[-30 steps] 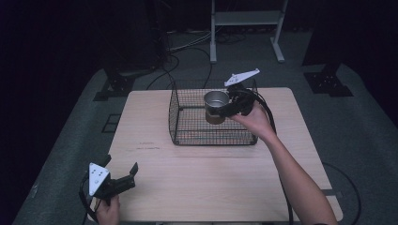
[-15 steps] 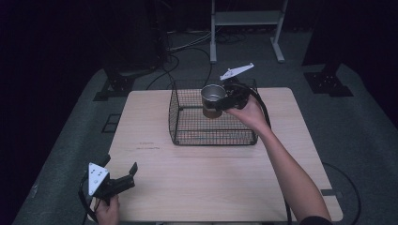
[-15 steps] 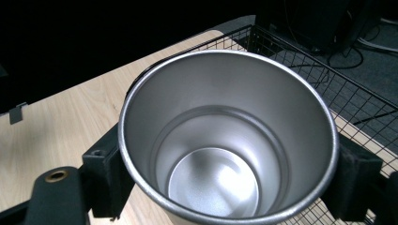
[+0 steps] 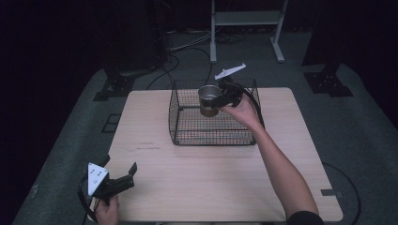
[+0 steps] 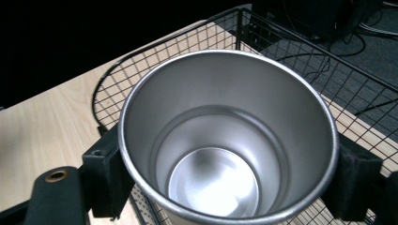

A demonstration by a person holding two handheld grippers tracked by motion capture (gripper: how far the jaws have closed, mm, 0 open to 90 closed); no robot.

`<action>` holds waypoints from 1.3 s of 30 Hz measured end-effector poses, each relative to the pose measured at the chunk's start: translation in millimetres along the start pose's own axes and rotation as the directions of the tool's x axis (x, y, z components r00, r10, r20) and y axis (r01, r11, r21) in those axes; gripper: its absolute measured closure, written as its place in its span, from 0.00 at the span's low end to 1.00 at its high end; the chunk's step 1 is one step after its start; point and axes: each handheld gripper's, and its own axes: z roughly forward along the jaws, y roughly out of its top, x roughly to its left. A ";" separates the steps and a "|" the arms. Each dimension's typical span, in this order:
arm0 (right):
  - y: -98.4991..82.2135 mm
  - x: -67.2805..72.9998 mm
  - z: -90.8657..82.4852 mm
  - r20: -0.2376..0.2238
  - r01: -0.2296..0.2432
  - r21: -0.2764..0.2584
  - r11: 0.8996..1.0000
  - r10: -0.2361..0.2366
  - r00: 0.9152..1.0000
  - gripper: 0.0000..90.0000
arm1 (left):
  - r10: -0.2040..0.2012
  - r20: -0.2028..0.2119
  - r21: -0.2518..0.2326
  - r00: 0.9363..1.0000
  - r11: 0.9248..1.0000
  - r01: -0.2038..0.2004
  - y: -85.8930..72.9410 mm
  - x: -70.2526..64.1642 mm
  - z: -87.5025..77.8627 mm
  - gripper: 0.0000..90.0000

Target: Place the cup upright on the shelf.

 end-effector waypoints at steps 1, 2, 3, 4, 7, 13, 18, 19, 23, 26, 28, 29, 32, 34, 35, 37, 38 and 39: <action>-0.6 -1.5 1.4 0.002 -0.003 0.002 1.000 0.003 1.000 0.20 | -0.001 0.000 -0.002 1.000 1.000 0.001 -0.1 0.2 0.1 0.00; -1.0 -2.6 2.9 0.002 -0.008 0.002 1.000 0.008 1.000 0.20 | -0.001 -0.001 -0.003 1.000 1.000 0.001 -0.2 0.2 0.1 0.00; -1.7 -4.1 4.2 0.005 -0.008 0.002 1.000 0.008 1.000 0.20 | -0.002 -0.002 -0.004 1.000 1.000 0.002 -0.2 0.2 0.1 0.00; -2.2 -5.2 5.6 0.009 -0.009 0.002 1.000 0.009 1.000 0.20 | -0.002 -0.001 -0.004 1.000 1.000 0.002 -0.1 0.2 0.0 0.00; -3.7 -7.9 9.1 0.011 -0.016 0.007 1.000 0.016 1.000 0.20 | 0.000 -0.001 -0.002 1.000 1.000 0.000 -0.1 -0.1 0.2 0.00; -6.5 -12.1 16.5 0.014 -0.020 0.023 1.000 0.020 1.000 0.20 | -0.001 -0.002 -0.001 1.000 1.000 0.001 0.0 0.2 -0.3 0.00; -9.9 -15.5 23.6 0.013 -0.029 0.037 0.999 0.028 1.000 0.20 | -0.002 -0.003 -0.004 1.000 1.000 0.002 0.1 0.5 -0.8 0.00; -10.6 -15.9 25.1 0.013 -0.031 0.040 0.999 0.030 0.999 0.20 | -0.001 -0.003 -0.004 1.000 1.000 0.001 0.1 0.7 -0.8 0.00; -13.8 -18.3 30.6 0.012 -0.034 0.051 0.998 0.033 0.999 0.20 | -0.005 -0.006 -0.008 1.000 1.000 0.005 0.1 1.7 -1.5 0.00; -16.4 -20.7 34.9 0.013 -0.039 0.056 0.998 0.038 0.999 0.20 | -0.003 -0.006 -0.007 1.000 1.000 0.003 0.2 2.4 -2.1 0.00; -17.9 -21.9 38.0 0.014 -0.038 0.058 0.998 0.038 0.999 0.20 | -0.001 -0.005 -0.006 1.000 1.000 0.001 0.2 2.3 -2.1 0.00; -18.5 -22.3 39.4 0.015 -0.039 0.059 0.997 0.038 0.999 0.20 | -0.001 -0.005 -0.007 1.000 1.000 0.001 0.2 2.3 -2.2 0.00; -20.1 -23.0 43.5 0.011 -0.041 0.071 0.997 0.040 0.999 0.20 | -0.009 -0.007 -0.012 1.000 1.000 0.009 0.3 2.7 -2.1 0.00; -21.2 -23.1 45.7 0.012 -0.033 0.079 0.996 0.032 0.999 0.20 | -0.007 -0.007 -0.012 1.000 1.000 0.007 0.4 2.8 -2.0 0.00; -21.8 -23.4 46.8 0.009 -0.032 0.080 0.996 0.032 0.999 0.20 | -0.006 -0.007 -0.011 1.000 1.000 0.006 0.4 2.9 -2.1 0.00; -22.7 -24.8 48.4 0.012 -0.039 0.085 0.996 0.038 0.999 0.20 | -0.006 -0.007 -0.011 1.000 1.000 0.006 0.4 2.8 -2.2 0.00; -23.4 -26.1 49.2 0.011 -0.044 0.081 0.996 0.043 0.999 0.20 | -0.004 -0.007 -0.011 1.000 1.000 0.004 0.4 2.8 -2.5 0.00; -24.0 -27.1 49.9 0.010 -0.050 0.083 0.995 0.050 0.999 0.20 | -0.004 -0.008 -0.011 1.000 1.000 0.004 0.4 2.9 -2.6 0.00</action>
